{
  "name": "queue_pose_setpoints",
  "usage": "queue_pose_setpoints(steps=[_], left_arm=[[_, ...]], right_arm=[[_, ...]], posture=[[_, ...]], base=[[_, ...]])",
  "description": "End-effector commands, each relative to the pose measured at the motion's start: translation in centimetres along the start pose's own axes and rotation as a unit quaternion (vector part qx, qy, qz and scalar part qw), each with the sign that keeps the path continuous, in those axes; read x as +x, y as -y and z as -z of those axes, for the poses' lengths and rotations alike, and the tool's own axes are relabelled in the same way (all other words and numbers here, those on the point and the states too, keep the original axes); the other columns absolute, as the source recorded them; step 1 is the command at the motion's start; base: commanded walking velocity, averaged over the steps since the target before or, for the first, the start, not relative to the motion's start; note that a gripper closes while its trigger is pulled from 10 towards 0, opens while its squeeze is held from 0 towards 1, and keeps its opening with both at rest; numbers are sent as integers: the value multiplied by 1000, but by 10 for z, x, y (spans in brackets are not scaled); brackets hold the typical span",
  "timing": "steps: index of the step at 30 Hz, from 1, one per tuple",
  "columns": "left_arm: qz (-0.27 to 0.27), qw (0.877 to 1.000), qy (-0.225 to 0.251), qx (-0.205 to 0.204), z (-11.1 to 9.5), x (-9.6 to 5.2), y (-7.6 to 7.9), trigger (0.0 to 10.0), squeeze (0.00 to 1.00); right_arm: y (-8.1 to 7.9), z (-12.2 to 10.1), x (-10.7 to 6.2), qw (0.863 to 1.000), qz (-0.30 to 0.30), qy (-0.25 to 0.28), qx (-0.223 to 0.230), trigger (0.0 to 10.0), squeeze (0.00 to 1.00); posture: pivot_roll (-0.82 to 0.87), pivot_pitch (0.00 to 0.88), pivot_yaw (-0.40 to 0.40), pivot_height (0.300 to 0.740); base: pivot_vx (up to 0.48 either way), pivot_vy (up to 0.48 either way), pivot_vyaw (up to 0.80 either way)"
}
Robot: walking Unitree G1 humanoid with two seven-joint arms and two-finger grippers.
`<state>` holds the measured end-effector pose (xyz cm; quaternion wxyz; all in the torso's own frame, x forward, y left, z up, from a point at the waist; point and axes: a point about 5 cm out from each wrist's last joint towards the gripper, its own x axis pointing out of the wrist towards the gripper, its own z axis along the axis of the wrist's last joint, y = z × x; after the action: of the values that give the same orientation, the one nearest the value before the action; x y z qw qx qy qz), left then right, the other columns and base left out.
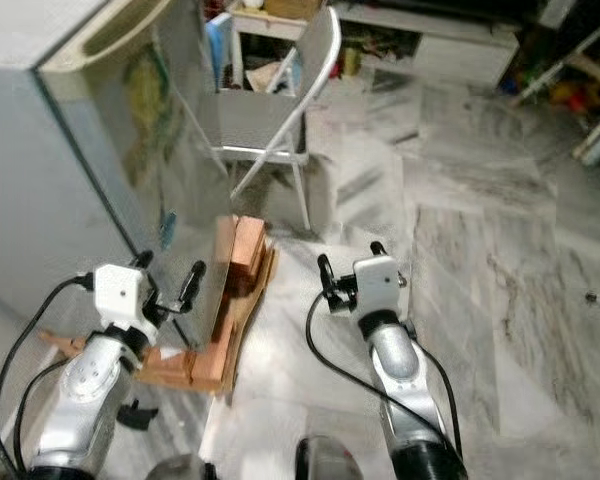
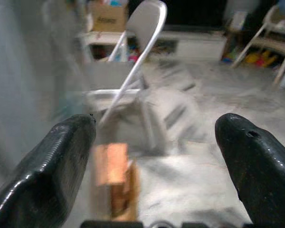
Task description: Restocking fridge
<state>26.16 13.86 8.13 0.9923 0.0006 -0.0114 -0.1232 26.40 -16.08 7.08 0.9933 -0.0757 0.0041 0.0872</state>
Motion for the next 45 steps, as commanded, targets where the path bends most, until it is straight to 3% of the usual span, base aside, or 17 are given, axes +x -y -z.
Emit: queue_pose_setpoints(steps=[1,8,17,21,28,33,39,45], left_arm=[[-32,999,-19,14,7,-6,-14,10000,0],[-86,996,-24,14,7,-1,-31,10000,0],[-83,996,-23,22,7,4,-34,10000,0],[-99,994,-23,49,4,16,-45,10000,0],[-131,990,-20,58,-2,29,-61,10000,0],[-135,989,-17,60,-5,36,-64,10000,0],[-124,991,-6,57,-10,46,-64,10000,0],[-55,996,7,69,-15,62,-38,10000,0]], right_arm=[[-4,-6,2,1000,-9,12,3,10000,0],[0,-1,-4,1000,-13,1,-1,10000,0],[-1,1,-7,1000,-22,-7,-1,10000,0],[-8,0,-7,998,-58,-11,17,10000,0],[-6,1,-13,998,-65,-16,15,10000,0],[-7,4,-18,997,-72,-23,14,10000,0],[-9,2,-23,995,-92,-23,17,10000,0],[1,16,-37,994,-91,-60,2,10000,0]], posture=[[36,67,-21,740],[27,67,-20,740],[31,68,-23,740],[27,67,-26,740],[8,75,-21,740],[4,77,-20,740],[3,80,-22,740],[0,80,-23,740]], base=[[0,0,0],[0,0,0],[0,0,0],[0,0,0],[0,0,0],[0,0,0],[0,0,0],[0,0,0]])
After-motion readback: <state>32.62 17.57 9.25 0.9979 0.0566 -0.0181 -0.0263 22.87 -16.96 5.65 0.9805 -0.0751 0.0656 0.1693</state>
